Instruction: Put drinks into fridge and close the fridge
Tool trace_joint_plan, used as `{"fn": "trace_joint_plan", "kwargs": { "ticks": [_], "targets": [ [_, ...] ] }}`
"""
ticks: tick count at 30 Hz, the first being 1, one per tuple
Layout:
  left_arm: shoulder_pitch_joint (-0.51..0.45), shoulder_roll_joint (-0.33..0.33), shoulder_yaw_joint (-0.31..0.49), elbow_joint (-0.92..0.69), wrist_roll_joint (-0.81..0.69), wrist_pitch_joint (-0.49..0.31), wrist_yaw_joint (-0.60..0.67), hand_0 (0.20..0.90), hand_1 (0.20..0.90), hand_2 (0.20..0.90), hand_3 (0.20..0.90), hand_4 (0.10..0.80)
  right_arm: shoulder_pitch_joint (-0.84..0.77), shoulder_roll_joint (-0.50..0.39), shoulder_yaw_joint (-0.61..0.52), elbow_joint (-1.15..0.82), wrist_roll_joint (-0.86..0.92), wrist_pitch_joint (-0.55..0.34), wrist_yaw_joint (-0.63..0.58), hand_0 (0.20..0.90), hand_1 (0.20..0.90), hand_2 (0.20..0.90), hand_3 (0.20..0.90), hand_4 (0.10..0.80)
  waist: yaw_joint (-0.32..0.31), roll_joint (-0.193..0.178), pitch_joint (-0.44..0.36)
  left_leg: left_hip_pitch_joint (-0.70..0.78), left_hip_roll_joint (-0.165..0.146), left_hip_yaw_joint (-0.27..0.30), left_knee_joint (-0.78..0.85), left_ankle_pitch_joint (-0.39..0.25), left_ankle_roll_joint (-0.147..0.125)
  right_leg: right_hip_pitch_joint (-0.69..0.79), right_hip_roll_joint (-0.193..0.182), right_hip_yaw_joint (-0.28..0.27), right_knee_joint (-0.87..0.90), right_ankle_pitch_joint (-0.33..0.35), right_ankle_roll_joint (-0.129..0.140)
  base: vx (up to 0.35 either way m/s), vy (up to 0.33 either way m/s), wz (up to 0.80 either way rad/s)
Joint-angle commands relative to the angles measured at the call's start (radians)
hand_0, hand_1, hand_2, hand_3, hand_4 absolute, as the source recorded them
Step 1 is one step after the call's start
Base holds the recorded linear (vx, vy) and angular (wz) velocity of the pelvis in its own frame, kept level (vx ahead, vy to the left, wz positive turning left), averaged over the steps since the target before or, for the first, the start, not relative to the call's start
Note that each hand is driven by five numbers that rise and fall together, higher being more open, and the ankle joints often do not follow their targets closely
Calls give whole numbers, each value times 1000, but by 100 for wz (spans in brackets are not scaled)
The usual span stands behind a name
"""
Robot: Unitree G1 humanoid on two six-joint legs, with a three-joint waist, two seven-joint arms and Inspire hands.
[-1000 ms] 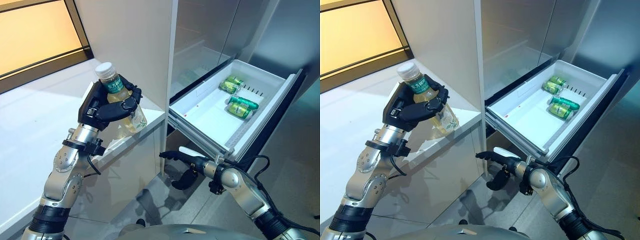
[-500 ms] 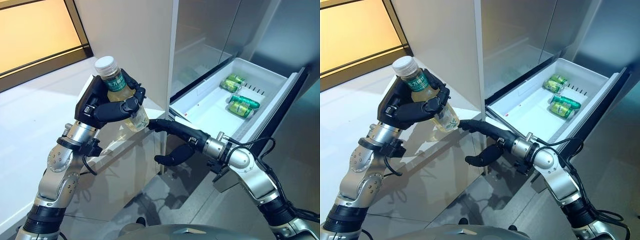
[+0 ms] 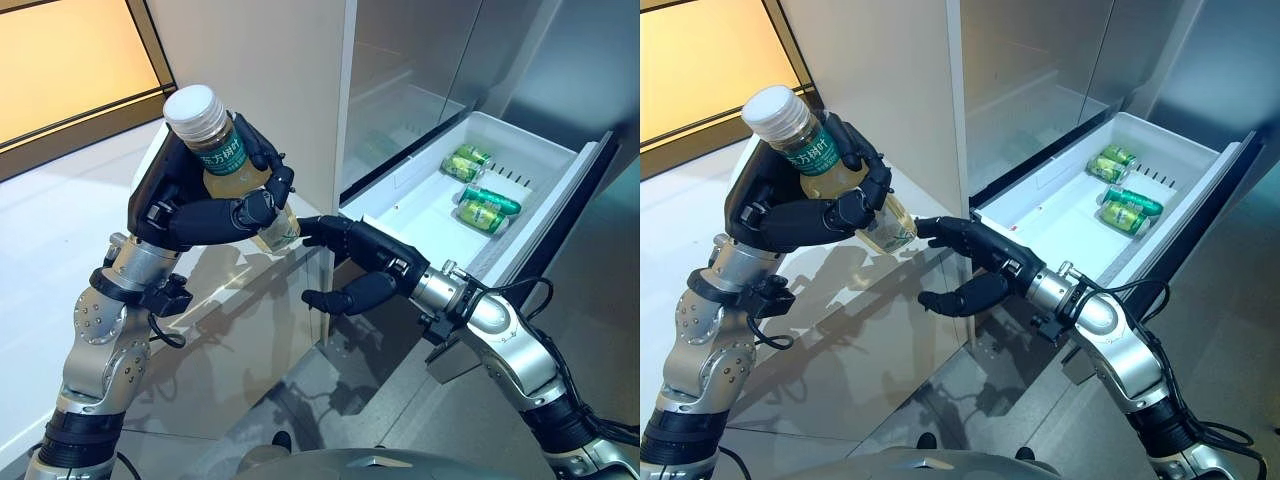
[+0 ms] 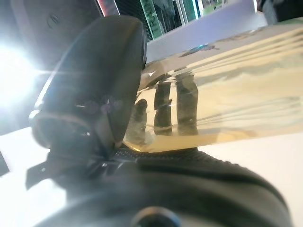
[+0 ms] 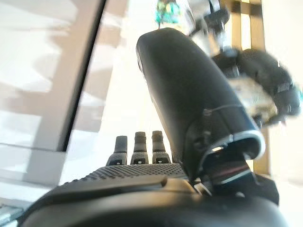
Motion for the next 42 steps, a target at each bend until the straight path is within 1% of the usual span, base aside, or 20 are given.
{"fn": "trace_joint_plan", "kwargs": {
  "ticks": [1,3,6,9,13,18,19,21,24,30,37,42],
  "targets": [
    [-119,58,78,-26,-13,-142,42,300,300,300,200,100,-81,45,-118,-181,116,-135,-42,900,900,900,900,800,-23,-1,-99,-11,-108,-55,2,-46,85,-17,49,25,29,9,-10,0,0,0],
    [-115,74,91,-24,-4,-152,62,300,300,300,200,100,-76,22,-135,-195,130,-132,-45,900,900,900,900,800,-26,-2,-101,-13,-109,-53,2,-45,85,-19,50,27,29,9,-11,0,0,0],
    [-112,87,104,-14,-10,-159,66,300,300,300,200,100,-70,15,-149,-200,161,-142,-42,900,900,900,900,800,-29,-2,-104,-12,-107,-51,2,-47,84,-20,50,27,29,9,-11,0,0,0],
    [-110,86,110,-19,-9,-149,57,300,300,300,200,100,-71,19,-155,-204,181,-137,-36,900,900,900,900,800,-28,-2,-104,-14,-108,-53,2,-46,84,-21,50,27,29,10,-11,0,0,0],
    [-117,87,101,-26,-2,-131,55,300,300,300,200,100,-79,20,-146,-219,214,-104,-25,900,900,900,900,800,-28,-2,-104,-15,-109,-54,2,-45,84,-21,50,26,27,11,-11,0,0,0],
    [-135,103,79,-25,-15,-115,46,300,300,300,200,100,-102,16,-123,-208,283,-43,-25,900,900,900,900,800,-26,-4,-103,-14,-108,-54,2,-45,82,-20,50,22,26,11,-11,0,0,0],
    [-146,106,65,-25,-12,-106,48,300,300,300,200,100,-112,19,-108,-202,299,-20,-21,900,900,900,900,800,-25,-5,-103,-16,-108,-55,2,-44,82,-20,51,21,25,12,-11,0,0,0],
    [-153,110,54,-27,-14,-100,48,300,300,300,200,100,-120,17,-98,-197,299,-17,-24,900,900,900,900,800,-24,-6,-103,-15,-108,-56,2,-44,81,-19,51,20,24,12,-11,0,0,0],
    [-176,117,28,-29,-15,-79,54,300,300,300,200,100,-149,14,-69,-188,315,26,-26,900,900,900,900,800,-23,-7,-104,-15,-107,-53,2,-42,80,-18,51,18,24,12,-12,0,0,0],
    [-205,120,-10,-37,-27,-45,45,300,300,300,200,100,-188,6,-28,-182,312,60,-34,900,900,900,900,800,-20,-10,-102,-13,-107,-53,2,-41,80,-17,52,15,26,11,-13,0,0,0],
    [-245,133,-64,-39,-48,12,22,300,300,300,200,100,-248,-9,22,-163,310,125,-39,900,900,900,900,800,-20,-13,-101,-10,-108,-53,2,-41,80,-15,53,17,29,11,-14,0,0,0],
    [-260,147,-92,-38,-71,28,1,300,300,300,200,100,-277,-22,54,-154,326,152,-49,900,900,900,900,800,-21,-15,-99,-7,-107,-47,2,-41,81,-15,54,21,32,10,-15,0,0,0]
  ]
}}
